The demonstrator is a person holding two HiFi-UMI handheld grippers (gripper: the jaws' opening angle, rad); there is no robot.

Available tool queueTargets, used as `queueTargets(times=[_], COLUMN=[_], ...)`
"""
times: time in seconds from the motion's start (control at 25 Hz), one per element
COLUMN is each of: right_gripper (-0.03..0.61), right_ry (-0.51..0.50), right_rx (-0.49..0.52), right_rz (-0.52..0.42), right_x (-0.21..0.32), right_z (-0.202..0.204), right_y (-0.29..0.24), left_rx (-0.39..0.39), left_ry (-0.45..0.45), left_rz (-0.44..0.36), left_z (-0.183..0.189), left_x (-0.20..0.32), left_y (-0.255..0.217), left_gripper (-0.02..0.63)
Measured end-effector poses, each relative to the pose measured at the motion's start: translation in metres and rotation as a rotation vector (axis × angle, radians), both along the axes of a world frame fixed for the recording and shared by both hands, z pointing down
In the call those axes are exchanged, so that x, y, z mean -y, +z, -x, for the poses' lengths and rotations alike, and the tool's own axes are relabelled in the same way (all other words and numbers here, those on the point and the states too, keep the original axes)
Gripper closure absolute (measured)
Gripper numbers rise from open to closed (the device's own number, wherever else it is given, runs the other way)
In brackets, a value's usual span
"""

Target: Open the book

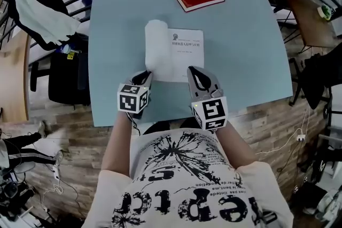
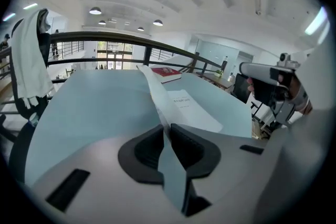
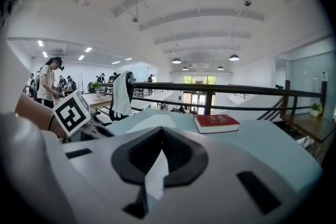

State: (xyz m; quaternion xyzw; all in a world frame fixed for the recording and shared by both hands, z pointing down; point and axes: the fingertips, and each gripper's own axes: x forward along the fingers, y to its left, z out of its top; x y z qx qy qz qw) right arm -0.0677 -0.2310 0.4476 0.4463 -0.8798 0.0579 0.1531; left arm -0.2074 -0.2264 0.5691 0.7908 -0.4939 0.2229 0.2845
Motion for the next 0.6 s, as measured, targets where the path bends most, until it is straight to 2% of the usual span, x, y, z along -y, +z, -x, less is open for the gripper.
queueTargets(times=[0.32, 0.6], right_gripper=[0.568, 0.568], right_ry=[0.028, 0.046], right_rx=[-0.019, -0.038], right_rz=[-0.018, -0.009], right_x=[-0.007, -0.004], right_z=[0.013, 0.022], right_y=[0.004, 0.009], left_rx=[-0.058, 0.01], left_ry=[-0.153, -0.226], left_rz=[0.095, 0.163], left_z=[0.046, 0.076], left_x=[0.004, 0.003], left_y=[0.047, 0.071], left_gripper=[0.549, 0.548])
